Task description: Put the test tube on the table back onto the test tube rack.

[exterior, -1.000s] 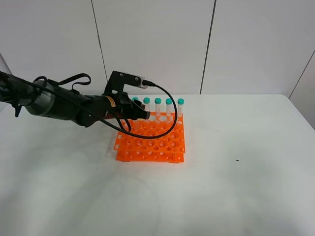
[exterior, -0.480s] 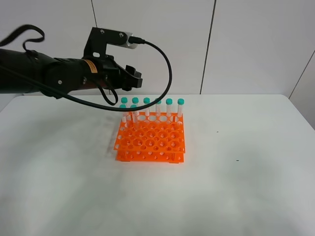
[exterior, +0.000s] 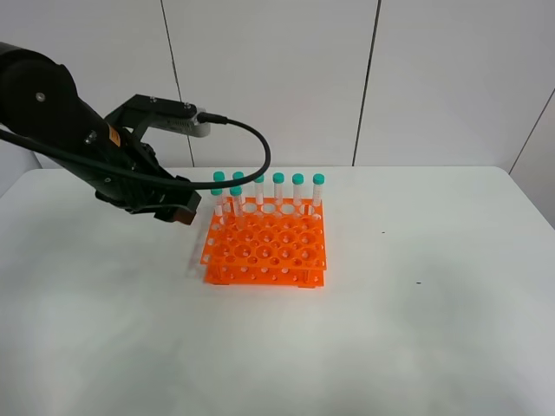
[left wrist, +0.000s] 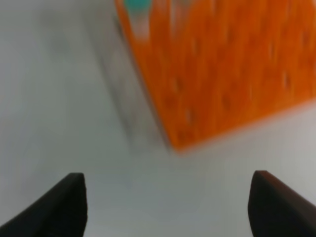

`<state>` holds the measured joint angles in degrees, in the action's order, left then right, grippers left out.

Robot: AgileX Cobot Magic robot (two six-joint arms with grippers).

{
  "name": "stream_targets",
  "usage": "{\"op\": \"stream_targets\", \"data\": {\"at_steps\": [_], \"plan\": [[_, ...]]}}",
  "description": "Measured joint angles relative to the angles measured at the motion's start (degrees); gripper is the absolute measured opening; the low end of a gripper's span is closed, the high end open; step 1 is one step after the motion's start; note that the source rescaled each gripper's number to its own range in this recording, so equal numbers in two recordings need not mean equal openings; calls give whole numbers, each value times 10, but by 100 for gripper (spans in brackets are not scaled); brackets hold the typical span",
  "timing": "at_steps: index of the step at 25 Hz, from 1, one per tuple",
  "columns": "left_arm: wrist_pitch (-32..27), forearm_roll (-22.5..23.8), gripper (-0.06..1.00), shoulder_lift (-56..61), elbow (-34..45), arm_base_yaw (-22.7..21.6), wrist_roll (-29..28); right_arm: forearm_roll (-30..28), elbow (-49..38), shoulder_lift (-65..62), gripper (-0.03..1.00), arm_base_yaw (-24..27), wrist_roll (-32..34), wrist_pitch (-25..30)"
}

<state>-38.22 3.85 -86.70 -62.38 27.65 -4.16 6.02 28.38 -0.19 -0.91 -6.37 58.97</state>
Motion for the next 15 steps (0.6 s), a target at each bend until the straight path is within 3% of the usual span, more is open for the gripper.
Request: {"op": "stream_targets", "data": {"at_steps": [4, 13, 15], "plan": [[-51, -26, 94, 1, -4, -29, 10, 0, 0, 0, 98, 0, 0, 0], [-112, -24, 94, 2, -7, -264, 47, 0, 0, 0, 98, 0, 0, 0], [-121, -21, 94, 4, -7, -277, 48, 0, 0, 0, 98, 0, 0, 0]]}}
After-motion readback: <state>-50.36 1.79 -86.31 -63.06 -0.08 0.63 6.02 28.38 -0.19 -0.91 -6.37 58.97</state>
